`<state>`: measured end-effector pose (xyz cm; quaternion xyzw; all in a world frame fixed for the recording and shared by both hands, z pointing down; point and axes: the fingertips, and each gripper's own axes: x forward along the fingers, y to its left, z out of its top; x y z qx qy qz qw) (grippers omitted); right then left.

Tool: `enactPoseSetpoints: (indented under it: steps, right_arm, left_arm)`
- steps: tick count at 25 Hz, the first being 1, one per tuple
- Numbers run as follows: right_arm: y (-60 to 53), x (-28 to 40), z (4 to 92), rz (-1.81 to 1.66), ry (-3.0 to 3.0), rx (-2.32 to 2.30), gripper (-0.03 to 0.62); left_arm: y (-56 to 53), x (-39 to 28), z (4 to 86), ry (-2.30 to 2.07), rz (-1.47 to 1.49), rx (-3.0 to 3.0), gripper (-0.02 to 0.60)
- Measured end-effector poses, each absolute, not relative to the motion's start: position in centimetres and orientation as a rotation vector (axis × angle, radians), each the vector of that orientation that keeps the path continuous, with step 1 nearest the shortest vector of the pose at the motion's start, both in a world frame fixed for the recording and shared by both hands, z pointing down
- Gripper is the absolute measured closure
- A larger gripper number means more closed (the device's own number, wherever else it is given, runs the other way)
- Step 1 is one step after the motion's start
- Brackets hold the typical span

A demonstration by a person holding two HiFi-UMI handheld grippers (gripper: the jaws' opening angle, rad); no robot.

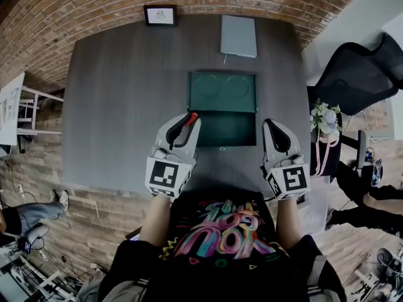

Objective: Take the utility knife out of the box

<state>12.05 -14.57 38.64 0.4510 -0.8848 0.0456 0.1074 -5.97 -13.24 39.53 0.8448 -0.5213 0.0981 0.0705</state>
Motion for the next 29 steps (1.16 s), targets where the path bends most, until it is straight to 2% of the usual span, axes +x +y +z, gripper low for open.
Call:
enactPoseSetpoints:
  steps: [29]
  right_arm:
    - [-14.98,12.01,39.49,0.159,-2.611,1.293,0.597]
  left_arm:
    - [-13.58,-5.34,40.45,-1.548,0.336,2.533,0.508]
